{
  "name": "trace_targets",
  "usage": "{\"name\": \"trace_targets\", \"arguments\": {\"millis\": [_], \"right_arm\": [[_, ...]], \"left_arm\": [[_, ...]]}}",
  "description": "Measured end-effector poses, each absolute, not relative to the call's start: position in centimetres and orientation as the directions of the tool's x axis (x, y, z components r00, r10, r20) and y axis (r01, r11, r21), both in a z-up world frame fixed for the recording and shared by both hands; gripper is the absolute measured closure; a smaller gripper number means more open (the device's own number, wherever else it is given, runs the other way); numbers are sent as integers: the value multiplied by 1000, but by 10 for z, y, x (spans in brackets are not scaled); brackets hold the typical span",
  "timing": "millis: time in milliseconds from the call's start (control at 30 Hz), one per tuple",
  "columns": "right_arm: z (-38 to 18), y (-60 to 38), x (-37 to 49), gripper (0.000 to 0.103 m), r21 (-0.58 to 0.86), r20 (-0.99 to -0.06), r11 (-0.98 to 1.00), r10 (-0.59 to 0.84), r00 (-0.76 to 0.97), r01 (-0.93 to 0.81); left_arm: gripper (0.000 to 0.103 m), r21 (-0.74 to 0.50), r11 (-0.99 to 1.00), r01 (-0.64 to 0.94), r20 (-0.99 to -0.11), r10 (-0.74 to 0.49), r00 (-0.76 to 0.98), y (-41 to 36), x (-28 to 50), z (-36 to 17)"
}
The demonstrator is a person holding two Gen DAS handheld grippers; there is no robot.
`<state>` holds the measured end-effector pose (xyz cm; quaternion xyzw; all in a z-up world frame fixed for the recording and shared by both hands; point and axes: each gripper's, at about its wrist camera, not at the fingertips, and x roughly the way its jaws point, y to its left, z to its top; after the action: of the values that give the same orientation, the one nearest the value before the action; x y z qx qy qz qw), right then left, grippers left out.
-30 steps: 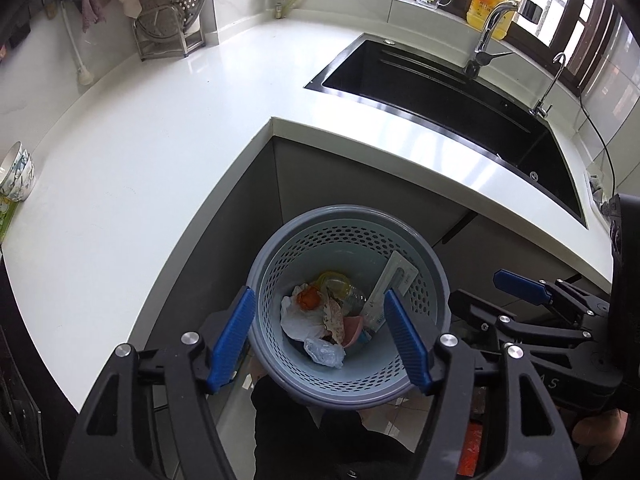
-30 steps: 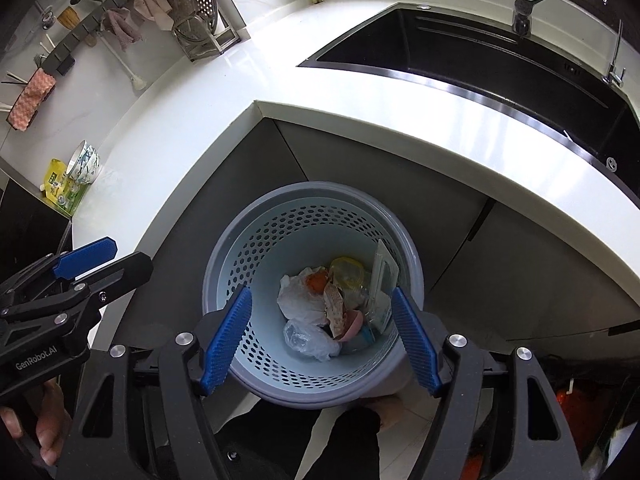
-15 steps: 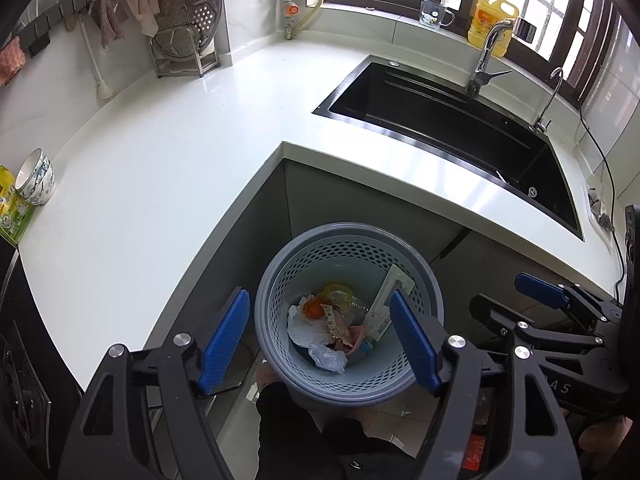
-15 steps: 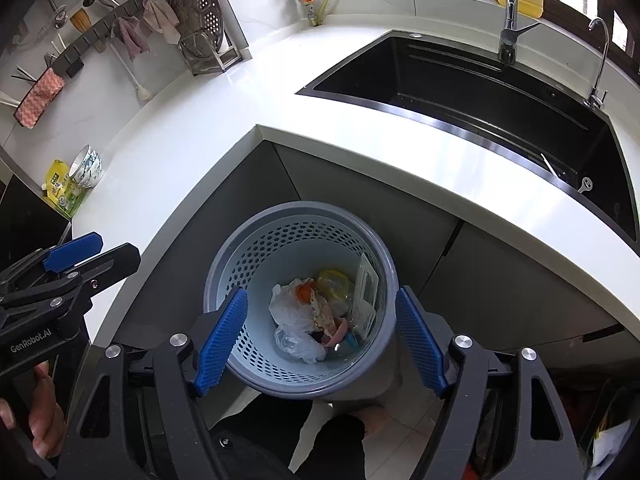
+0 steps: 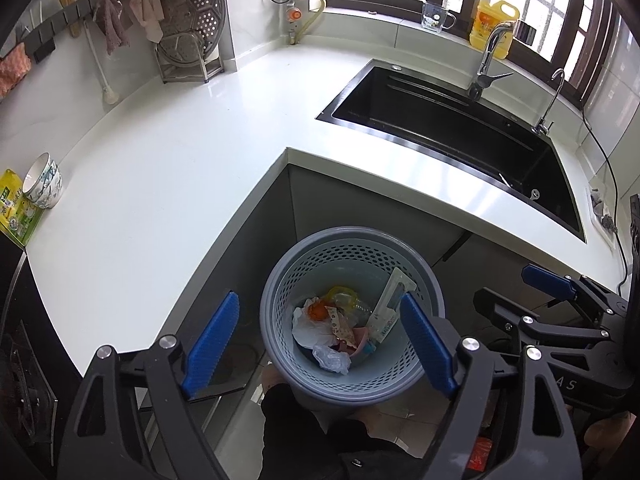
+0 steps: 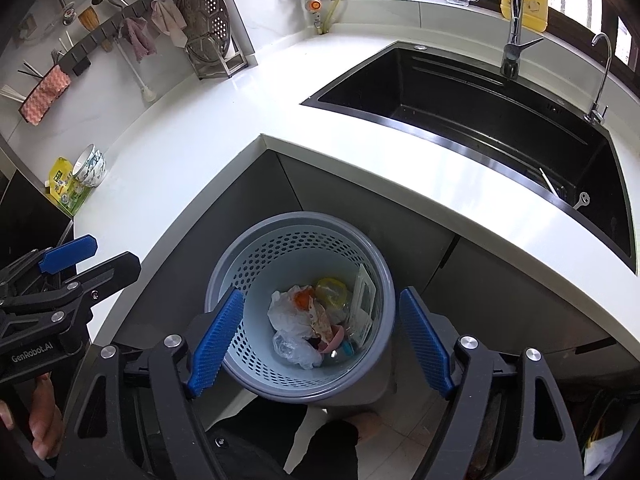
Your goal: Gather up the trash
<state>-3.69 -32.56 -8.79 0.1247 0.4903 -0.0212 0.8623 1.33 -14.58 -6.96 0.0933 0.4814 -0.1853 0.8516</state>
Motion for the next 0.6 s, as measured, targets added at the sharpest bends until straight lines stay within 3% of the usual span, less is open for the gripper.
{"name": "trace_targets", "arguments": {"millis": [200, 300, 600], "right_arm": [[-83, -326, -37, 26, 176, -849, 972, 70, 524, 154], [-83, -325, -36, 26, 163, -850, 975, 60, 523, 154], [-84, -327, -35, 26, 163, -853, 974, 59, 518, 157]], "left_arm": [[15, -2, 917, 399, -852, -210, 479, -146, 15, -66], [7, 9, 920, 391, -849, -200, 489, -145, 16, -65], [6, 22, 928, 372, -856, -175, 486, -145, 18, -66]]}}
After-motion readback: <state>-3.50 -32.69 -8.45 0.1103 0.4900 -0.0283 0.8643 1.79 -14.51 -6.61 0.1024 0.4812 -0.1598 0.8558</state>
